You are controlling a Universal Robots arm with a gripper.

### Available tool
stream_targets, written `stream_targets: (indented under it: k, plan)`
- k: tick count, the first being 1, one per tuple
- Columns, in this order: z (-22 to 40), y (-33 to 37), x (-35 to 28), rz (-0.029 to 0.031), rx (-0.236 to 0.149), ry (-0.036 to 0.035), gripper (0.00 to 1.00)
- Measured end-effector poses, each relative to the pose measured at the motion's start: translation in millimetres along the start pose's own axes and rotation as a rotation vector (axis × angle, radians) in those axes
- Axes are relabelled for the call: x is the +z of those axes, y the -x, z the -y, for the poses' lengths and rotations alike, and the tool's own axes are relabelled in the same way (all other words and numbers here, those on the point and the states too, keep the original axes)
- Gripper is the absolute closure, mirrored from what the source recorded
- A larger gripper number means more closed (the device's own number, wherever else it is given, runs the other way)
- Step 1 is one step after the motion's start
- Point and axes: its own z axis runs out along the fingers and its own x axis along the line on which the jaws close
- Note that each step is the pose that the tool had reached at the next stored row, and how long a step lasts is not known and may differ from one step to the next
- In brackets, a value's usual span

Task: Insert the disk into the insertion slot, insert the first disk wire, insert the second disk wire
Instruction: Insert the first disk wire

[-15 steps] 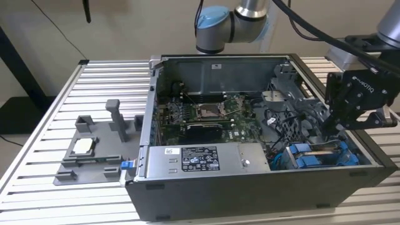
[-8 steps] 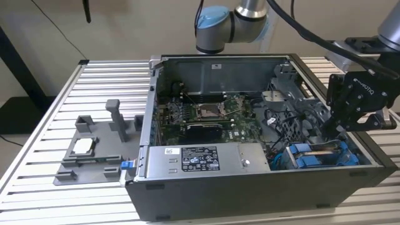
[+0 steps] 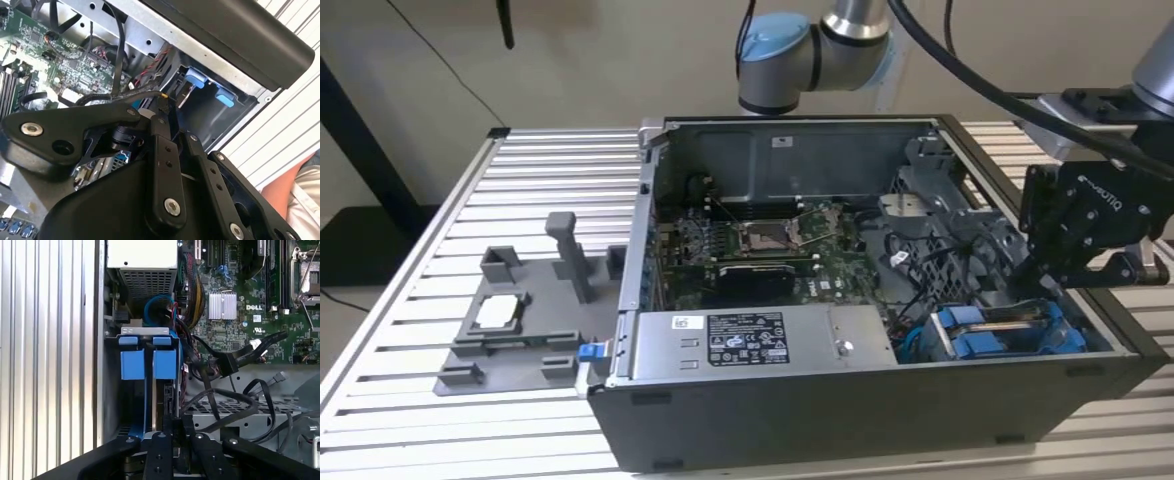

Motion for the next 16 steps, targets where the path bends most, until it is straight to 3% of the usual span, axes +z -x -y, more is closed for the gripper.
stream_targets:
  k: [3,16]
  plan:
    - [2.7,-0.3,2.4,0.0003,0.003,0.0,0.81]
    - [3.0,-0.5,7.4,0.0005,0.009,0.0011,0.81]
